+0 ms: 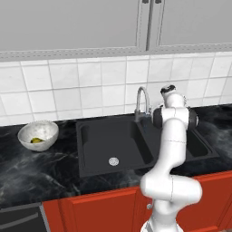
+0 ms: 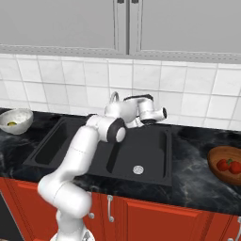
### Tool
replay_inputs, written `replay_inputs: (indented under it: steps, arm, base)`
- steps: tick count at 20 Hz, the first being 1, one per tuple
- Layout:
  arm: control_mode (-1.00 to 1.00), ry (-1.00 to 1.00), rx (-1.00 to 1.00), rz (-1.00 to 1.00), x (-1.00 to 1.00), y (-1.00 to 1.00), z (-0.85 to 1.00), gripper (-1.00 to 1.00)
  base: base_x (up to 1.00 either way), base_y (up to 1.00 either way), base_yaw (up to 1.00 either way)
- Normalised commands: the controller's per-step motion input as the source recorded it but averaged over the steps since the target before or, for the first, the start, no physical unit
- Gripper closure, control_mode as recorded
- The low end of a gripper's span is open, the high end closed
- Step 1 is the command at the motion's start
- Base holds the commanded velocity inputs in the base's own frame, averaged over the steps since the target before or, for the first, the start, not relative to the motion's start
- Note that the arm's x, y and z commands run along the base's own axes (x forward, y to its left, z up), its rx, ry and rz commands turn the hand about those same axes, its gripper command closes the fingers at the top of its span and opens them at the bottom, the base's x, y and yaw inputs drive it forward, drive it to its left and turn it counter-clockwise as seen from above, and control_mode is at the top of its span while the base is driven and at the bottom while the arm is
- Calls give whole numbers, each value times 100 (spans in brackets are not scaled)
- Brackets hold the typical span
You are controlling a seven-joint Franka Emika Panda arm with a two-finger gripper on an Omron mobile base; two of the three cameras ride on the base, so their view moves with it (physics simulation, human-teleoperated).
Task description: Pick the bell peppers from the sink and place them in one bowl. Place the pear in the other bowl. Then turn off the sink faucet.
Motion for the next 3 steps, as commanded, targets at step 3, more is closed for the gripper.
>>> replay_inputs:
  steps: [3]
  arm:
    - [-100, -1, 5, 30, 50, 100, -41, -100]
  base:
    - [0, 0, 0]
